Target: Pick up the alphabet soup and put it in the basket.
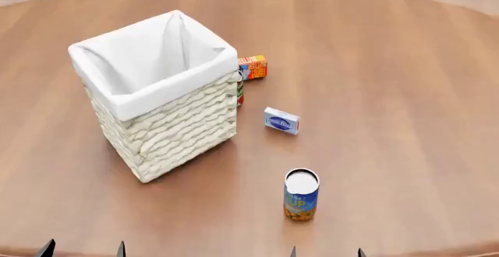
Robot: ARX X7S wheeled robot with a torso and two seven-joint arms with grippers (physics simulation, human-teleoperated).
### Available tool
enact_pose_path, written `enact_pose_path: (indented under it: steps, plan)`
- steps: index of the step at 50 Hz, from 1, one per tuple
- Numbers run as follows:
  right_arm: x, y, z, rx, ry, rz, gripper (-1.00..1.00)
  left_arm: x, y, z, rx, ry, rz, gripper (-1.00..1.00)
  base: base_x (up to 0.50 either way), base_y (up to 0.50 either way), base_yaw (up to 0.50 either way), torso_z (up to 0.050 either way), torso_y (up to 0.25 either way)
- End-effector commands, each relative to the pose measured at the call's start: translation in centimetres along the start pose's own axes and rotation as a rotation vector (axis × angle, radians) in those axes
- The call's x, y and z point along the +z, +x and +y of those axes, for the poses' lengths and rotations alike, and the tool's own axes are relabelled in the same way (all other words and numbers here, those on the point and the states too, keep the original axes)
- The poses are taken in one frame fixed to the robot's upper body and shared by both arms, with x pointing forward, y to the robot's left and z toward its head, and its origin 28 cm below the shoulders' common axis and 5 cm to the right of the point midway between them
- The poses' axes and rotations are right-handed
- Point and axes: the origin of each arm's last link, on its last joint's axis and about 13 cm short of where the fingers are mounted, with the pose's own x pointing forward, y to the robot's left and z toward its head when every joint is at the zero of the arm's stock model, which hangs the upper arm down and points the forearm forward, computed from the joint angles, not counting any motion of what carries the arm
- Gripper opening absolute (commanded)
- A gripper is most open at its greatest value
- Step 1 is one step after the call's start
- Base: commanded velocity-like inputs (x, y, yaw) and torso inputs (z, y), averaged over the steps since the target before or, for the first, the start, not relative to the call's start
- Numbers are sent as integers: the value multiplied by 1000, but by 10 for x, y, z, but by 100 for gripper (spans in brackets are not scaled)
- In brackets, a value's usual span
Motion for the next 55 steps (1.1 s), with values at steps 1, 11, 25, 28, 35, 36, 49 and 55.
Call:
enact_pose_path:
  steps: [1,11,25,28,35,36,49,55]
  plan:
    - [2,-1,1,-1,-6,6,100,-1,-1,-1,1,16,-1,100,0,0,0,0,0]
    - [1,1,0,-16,-19,19,100,-4,-2,-1,-5,48,10,100,0,0,0,0,0]
    - [33,-3,5,24,-28,-79,100,29,-9,-2,3,85,-74,100,0,0,0,0,0]
    - [50,-6,5,26,-21,-124,100,42,-13,-2,7,95,-108,100,0,0,0,0,0]
    - [88,-14,3,16,0,-236,100,72,-22,-1,27,126,-197,100,0,0,0,0,0]
    - [92,-16,2,19,-5,-247,100,75,-23,-1,30,133,-209,100,0,0,0,0,0]
    - [119,-24,-2,-2,4,-336,100,101,-35,2,44,140,-285,100,0,0,0,0,0]
    - [128,-27,-2,-4,-13,-375,100,106,-38,3,48,138,-299,100,0,0,0,0,0]
